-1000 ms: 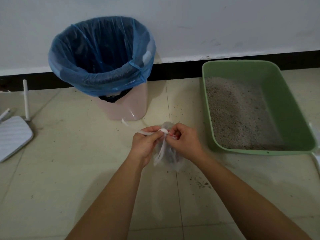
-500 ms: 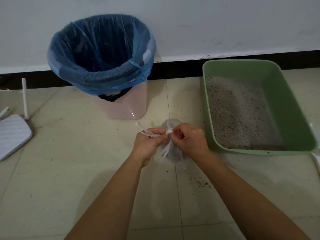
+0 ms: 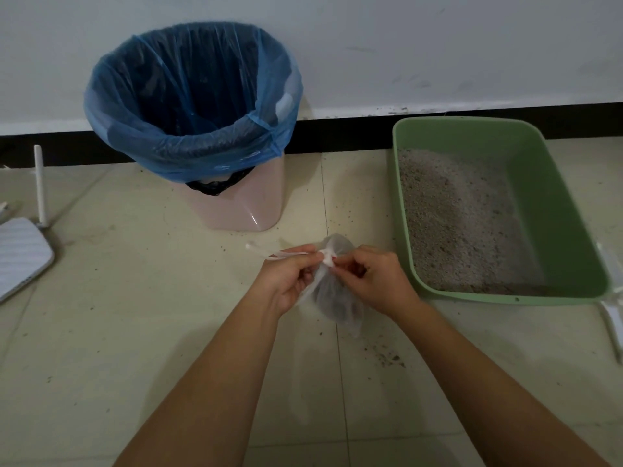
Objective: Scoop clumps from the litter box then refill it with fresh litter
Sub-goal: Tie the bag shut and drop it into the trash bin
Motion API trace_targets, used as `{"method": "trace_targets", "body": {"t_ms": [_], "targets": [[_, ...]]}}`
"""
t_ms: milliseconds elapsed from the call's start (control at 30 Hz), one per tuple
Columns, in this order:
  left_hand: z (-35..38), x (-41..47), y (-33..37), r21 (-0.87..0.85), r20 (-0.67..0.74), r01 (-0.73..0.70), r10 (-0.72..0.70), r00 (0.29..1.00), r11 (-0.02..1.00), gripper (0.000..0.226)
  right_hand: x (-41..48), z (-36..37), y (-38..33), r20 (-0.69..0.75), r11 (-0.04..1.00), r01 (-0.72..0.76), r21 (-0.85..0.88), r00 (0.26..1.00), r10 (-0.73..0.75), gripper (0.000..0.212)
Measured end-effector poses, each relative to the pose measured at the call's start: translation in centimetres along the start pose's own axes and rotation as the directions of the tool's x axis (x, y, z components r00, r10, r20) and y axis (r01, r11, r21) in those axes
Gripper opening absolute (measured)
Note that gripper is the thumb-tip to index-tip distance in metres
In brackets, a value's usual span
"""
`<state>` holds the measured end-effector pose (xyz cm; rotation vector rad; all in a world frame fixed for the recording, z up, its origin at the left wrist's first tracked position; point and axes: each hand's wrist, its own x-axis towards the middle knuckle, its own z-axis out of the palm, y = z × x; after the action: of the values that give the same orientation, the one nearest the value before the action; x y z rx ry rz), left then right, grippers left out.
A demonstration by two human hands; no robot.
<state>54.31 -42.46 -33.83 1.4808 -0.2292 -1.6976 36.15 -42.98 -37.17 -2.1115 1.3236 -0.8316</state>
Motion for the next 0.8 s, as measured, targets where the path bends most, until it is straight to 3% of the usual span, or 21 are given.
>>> {"method": "trace_targets", "body": {"t_ms": [67, 133, 300, 600, 800], "targets": [[-0.4, 0.2, -0.1, -0.026, -0.005, -0.006, 0.006, 1.0, 1.0, 0.021, 0.2, -0.7, 0.1, 0.108, 0.988, -0.122, 0.09, 0.988, 0.112, 0.022], [-0.8, 0.3, -0.2, -0.035, -0.001, -0.015, 0.015, 1.0, 0.999, 0.021, 0.7, -1.2, 0.1, 0.107, 0.979, -0.174, 0.106, 0.981, 0.163, 0.02], [-1.0, 0.5, -0.6, -0.056, 0.082, -0.037, 0.042, 0.996, 0.998, 0.024, 1.7, -1.3, -1.1, 0.063, 0.978, -0.19, 0.09, 0.981, 0.185, 0.018], [-0.8, 0.3, -1.1, -0.016, 0.118, -0.119, 0.12, 0.986, 0.993, 0.026, 2.7, -2.1, -1.9, 0.232, 0.962, -0.265, 0.073, 0.942, 0.242, 0.016], [-0.8, -0.1, -0.8, 0.084, 0.148, -0.166, 0.153, 0.977, 0.983, 0.016, 3.2, -2.4, -2.7, 0.354, 0.982, -0.183, -0.052, 0.916, 0.19, 0.014]]}}
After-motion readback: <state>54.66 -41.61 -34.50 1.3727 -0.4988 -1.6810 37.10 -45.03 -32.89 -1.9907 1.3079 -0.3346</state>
